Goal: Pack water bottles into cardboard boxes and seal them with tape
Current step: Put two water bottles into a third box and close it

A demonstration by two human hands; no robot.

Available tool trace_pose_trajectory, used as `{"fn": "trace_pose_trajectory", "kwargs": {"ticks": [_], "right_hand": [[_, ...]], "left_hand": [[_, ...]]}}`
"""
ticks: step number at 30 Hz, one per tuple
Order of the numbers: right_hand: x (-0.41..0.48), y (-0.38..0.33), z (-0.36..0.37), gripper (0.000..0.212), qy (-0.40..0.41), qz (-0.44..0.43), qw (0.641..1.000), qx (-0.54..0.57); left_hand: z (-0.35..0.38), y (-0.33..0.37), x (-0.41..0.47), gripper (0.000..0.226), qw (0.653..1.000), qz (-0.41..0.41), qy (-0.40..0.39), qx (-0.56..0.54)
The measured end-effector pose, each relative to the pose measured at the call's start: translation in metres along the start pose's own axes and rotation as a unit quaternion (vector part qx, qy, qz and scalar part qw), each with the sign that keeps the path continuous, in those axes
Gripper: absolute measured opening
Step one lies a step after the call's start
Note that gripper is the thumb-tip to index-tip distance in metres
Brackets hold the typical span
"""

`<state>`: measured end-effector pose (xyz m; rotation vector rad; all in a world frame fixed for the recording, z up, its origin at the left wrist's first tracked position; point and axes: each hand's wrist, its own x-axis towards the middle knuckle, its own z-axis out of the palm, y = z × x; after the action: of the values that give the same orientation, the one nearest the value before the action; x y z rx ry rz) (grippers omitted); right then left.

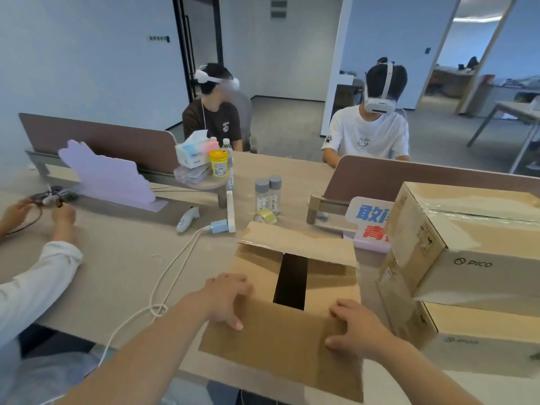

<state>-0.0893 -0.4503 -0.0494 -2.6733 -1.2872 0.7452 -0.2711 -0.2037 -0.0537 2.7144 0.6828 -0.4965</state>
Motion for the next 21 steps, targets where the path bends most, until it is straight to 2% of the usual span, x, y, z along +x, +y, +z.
{"fn": "trace_pose_trajectory", "kwargs": {"ticks": [3, 7, 11, 14, 18, 21], "right_hand": [[0.006, -0.001, 0.021, 0.065, 0.064, 0.004, 0.993, -0.098], [0.011, -0.004, 0.033, 0.043, 0.119, -0.005, 0.990, -0.078], [0.017, 0.002, 0.039, 0.041, 0.143, -0.013, 0.988, -0.058], [0.024, 0.008, 0.046, 0.043, 0.159, -0.014, 0.985, -0.061], [0.032, 0.012, 0.053, 0.040, 0.181, 0.006, 0.983, -0.026], [0.037, 0.010, 0.058, 0.054, 0.181, 0.011, 0.983, -0.019]], "left_hand": [[0.025, 0.015, 0.007, 0.074, 0.991, -0.036, 0.103, 0.072], [0.049, 0.015, 0.009, 0.055, 0.975, -0.051, 0.210, 0.051], [0.069, 0.012, 0.012, 0.055, 0.953, -0.031, 0.300, 0.016], [0.075, 0.016, 0.022, 0.057, 0.945, -0.039, 0.324, -0.004], [0.075, 0.013, 0.036, 0.059, 0.948, -0.056, 0.312, -0.023], [0.070, 0.009, 0.038, 0.061, 0.954, -0.067, 0.288, -0.041]]}}
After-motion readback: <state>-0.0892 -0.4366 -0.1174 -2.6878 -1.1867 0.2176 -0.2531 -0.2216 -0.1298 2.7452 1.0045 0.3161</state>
